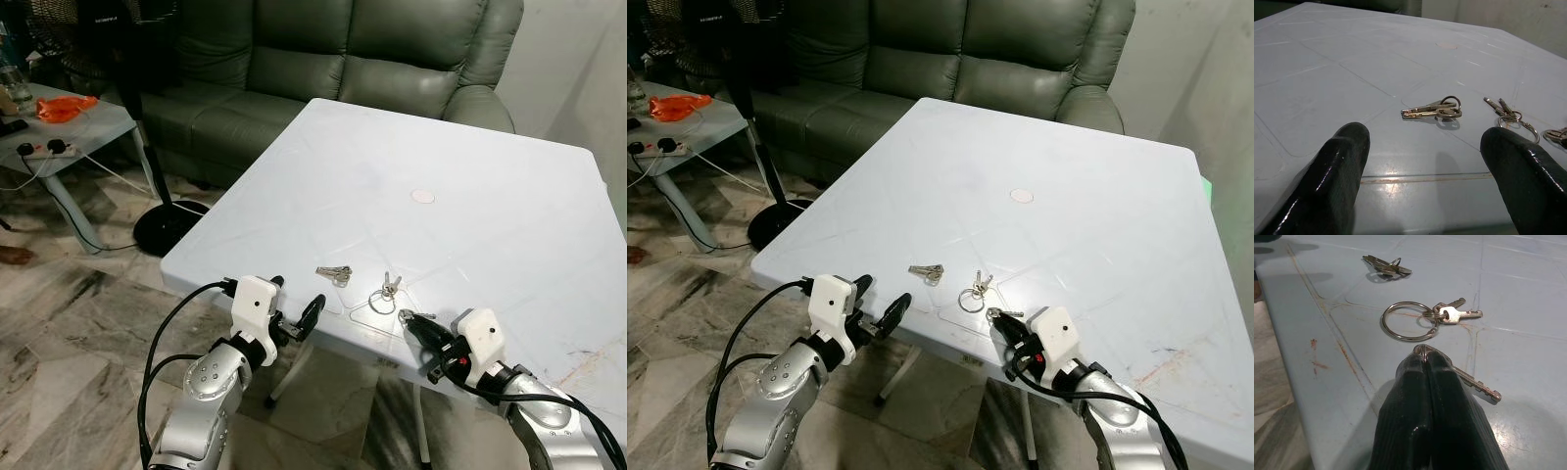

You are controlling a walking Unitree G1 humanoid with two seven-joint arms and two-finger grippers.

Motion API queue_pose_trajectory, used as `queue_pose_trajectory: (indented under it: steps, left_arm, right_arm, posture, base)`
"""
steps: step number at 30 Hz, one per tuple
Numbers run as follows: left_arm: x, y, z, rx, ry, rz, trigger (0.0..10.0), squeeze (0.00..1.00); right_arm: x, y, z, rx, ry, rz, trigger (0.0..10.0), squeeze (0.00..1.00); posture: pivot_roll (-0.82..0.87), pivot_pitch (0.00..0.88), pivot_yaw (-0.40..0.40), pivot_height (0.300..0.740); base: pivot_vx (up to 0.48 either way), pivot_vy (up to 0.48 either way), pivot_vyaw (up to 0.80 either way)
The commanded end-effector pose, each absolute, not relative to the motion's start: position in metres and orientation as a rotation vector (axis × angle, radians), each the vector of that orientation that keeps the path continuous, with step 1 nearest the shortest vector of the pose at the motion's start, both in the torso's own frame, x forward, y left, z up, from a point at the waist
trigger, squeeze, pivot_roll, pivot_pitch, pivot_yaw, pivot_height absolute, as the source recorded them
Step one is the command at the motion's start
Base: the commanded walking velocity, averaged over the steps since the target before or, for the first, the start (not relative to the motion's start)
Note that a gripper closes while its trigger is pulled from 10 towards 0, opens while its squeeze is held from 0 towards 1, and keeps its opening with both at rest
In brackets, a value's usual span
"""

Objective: Hang keys on a hook

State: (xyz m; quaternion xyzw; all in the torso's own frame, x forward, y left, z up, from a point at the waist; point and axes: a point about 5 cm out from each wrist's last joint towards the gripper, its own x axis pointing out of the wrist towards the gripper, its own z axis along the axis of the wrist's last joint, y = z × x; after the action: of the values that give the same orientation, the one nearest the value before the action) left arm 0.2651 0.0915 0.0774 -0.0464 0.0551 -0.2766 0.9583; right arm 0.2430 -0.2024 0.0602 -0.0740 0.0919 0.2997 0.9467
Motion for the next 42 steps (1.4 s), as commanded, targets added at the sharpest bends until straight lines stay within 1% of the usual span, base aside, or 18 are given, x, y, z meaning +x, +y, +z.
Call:
queue_pose_trajectory:
  steps: [1,3,4,5,6,18,19,21,22,23,24,35,36,37,38,40,41,42]
  left_arm:
    - [0.2670,0.0925,0.0809,-0.089,0.104,-0.555,10.0,0.00]
    - [0.2670,0.0925,0.0807,-0.089,0.105,-0.554,10.0,0.00]
    - [0.2670,0.0924,0.0806,-0.089,0.105,-0.554,10.0,0.00]
    - [0.2670,0.0924,0.0806,-0.089,0.105,-0.554,10.0,0.00]
    - [0.2671,0.0922,0.0807,-0.091,0.104,-0.554,10.0,0.00]
    - [0.2673,0.0911,0.0808,-0.093,0.103,-0.552,10.0,0.00]
    - [0.2672,0.0911,0.0808,-0.093,0.103,-0.552,10.0,0.00]
    - [0.2671,0.0909,0.0807,-0.094,0.104,-0.552,10.0,0.00]
    - [0.2668,0.0907,0.0807,-0.094,0.104,-0.553,10.0,0.00]
    - [0.2668,0.0907,0.0807,-0.094,0.104,-0.553,10.0,0.00]
    - [0.2665,0.0905,0.0806,-0.095,0.104,-0.554,10.0,0.00]
    - [0.2668,0.0905,0.0806,-0.092,0.103,-0.553,10.0,0.00]
    - [0.2668,0.0904,0.0806,-0.092,0.103,-0.554,10.0,0.00]
    - [0.2669,0.0904,0.0807,-0.092,0.103,-0.554,10.0,0.00]
    - [0.2667,0.0903,0.0802,-0.092,0.104,-0.555,10.0,0.00]
    - [0.2668,0.0902,0.0803,-0.095,0.104,-0.555,10.0,0.00]
    - [0.2670,0.0901,0.0805,-0.095,0.103,-0.555,10.0,0.00]
    - [0.2671,0.0900,0.0807,-0.096,0.103,-0.555,10.0,0.00]
  right_arm:
    - [0.2421,-0.2029,0.0618,-0.137,0.194,0.626,10.0,0.93]
    - [0.2432,-0.2044,0.0618,-0.151,0.198,0.610,10.0,1.00]
    - [0.2438,-0.2048,0.0618,-0.157,0.201,0.608,10.0,0.84]
    - [0.2438,-0.2048,0.0618,-0.157,0.201,0.608,10.0,0.84]
    - [0.2440,-0.2044,0.0619,-0.155,0.202,0.610,10.0,0.00]
    - [0.2453,-0.2021,0.0641,-0.141,0.191,0.615,10.0,0.00]
    - [0.2452,-0.2020,0.0649,-0.133,0.185,0.619,5.2,0.00]
    - [0.2453,-0.2024,0.0653,-0.136,0.184,0.616,6.5,0.00]
    - [0.2443,-0.2018,0.0662,-0.121,0.175,0.626,2.1,0.00]
    - [0.2443,-0.2018,0.0662,-0.121,0.175,0.626,2.1,0.00]
    - [0.2432,-0.2019,0.0669,-0.117,0.170,0.627,0.0,0.00]
    - [0.2438,-0.2021,0.0667,-0.120,0.176,0.624,0.0,0.00]
    - [0.2439,-0.2021,0.0665,-0.121,0.179,0.622,3.5,0.00]
    - [0.2439,-0.2018,0.0665,-0.122,0.180,0.624,5.5,0.00]
    - [0.2439,-0.2013,0.0656,-0.129,0.186,0.624,10.0,0.00]
    - [0.2439,-0.2006,0.0648,-0.099,0.190,0.625,10.0,0.08]
    - [0.2449,-0.2013,0.0650,-0.112,0.190,0.612,10.0,1.00]
    - [0.2460,-0.2021,0.0649,-0.122,0.193,0.598,10.0,1.00]
  posture:
    - [0.00,0.000,-0.026,0.740]
    - [0.00,0.000,-0.026,0.740]
    - [0.00,0.000,-0.026,0.740]
    - [0.00,0.000,-0.026,0.740]
    - [0.00,0.000,-0.026,0.740]
    - [-0.01,0.000,-0.028,0.740]
    - [-0.01,0.000,-0.028,0.740]
    - [-0.01,0.000,-0.028,0.740]
    - [-0.01,0.000,-0.028,0.740]
    - [-0.01,0.000,-0.028,0.740]
    - [-0.01,0.000,-0.028,0.740]
    - [-0.01,0.000,-0.029,0.740]
    - [-0.01,0.000,-0.029,0.740]
    - [-0.01,0.000,-0.029,0.740]
    - [-0.01,0.000,-0.028,0.740]
    - [-0.01,0.000,-0.028,0.740]
    - [-0.01,0.000,-0.028,0.740]
    - [-0.01,0.000,-0.028,0.740]
  base:
    - [0.000,0.000,0.00]
    - [0.000,0.000,0.00]
    - [0.000,0.000,0.00]
    - [0.000,0.000,0.00]
    - [0.000,0.000,0.00]
    - [0.000,0.000,0.00]
    - [0.000,0.000,0.00]
    - [0.000,0.000,0.00]
    - [0.000,0.000,0.00]
    - [0.000,0.000,0.00]
    - [0.000,0.000,0.00]
    - [0.000,0.000,0.00]
    - [0.000,0.000,0.00]
    - [0.000,0.000,0.00]
    - [0.000,0.000,0.00]
    - [0.000,0.000,0.00]
    - [0.000,0.000,0.00]
    - [0.000,0.000,0.00]
